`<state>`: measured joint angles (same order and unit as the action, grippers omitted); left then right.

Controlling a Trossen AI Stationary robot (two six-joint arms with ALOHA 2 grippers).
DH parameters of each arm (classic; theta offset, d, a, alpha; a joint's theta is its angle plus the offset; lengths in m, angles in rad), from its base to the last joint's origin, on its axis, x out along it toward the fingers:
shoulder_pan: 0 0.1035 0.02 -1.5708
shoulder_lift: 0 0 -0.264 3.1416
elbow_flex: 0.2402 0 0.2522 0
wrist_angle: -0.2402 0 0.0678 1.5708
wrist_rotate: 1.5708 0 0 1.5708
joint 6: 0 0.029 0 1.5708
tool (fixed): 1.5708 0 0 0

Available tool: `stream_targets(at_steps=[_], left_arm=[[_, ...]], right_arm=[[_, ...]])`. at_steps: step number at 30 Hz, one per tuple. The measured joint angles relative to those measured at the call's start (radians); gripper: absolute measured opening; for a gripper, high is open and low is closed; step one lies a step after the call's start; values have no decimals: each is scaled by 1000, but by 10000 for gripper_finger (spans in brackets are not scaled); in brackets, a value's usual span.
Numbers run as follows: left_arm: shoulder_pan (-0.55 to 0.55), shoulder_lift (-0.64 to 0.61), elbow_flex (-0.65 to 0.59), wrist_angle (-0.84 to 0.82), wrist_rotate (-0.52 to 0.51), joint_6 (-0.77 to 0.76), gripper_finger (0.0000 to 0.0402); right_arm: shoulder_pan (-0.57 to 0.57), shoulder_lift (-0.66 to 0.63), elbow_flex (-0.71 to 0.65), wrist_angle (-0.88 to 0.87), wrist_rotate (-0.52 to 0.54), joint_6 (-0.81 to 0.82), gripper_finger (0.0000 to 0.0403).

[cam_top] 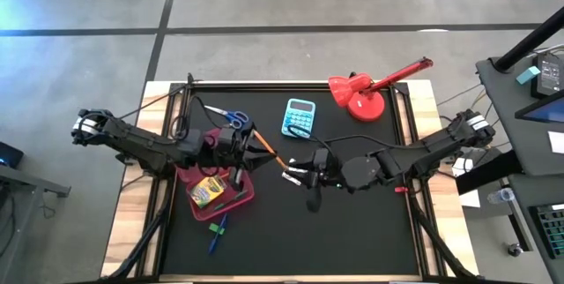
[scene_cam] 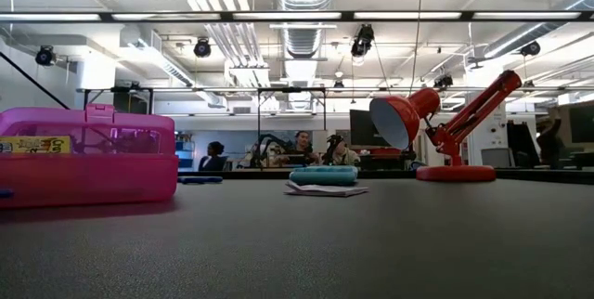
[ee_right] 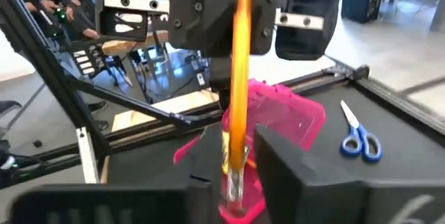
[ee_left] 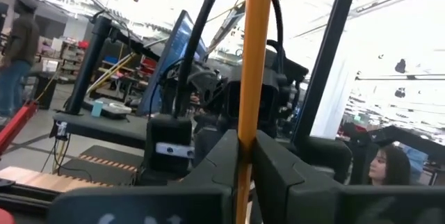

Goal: Pack school essentials
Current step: Put the orange pencil into the red supply box

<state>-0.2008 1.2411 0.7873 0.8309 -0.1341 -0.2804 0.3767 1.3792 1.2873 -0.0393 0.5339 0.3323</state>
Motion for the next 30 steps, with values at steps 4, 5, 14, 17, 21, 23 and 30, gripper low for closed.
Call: stream_targets(at_steps=[4, 5, 14, 17, 21, 23, 30], left_arm=[[6, 0, -3, -33, 2, 0, 9], [11, 0, -3, -53, 2, 0, 9], [75, -17, 0, -600, 14, -113, 9], [91, -56, 0, -816, 48, -174, 9], [95, -122, 0, -1080, 79, -192, 9], [95, -153, 1, -1230, 83, -236, 9], [70, -160, -7, -1564, 234, -420, 9]], right_arm=[[-3, -60, 5, -138, 1, 75, 149], [-3, -75, 14, -192, 2, 98, 162], [0, -165, 81, -650, -47, 401, 207], [16, -156, 79, -785, -49, 507, 202], [32, -124, 72, -918, -86, 609, 194], [35, -100, 64, -947, -106, 646, 191], [36, -24, 52, -954, -168, 644, 191]])
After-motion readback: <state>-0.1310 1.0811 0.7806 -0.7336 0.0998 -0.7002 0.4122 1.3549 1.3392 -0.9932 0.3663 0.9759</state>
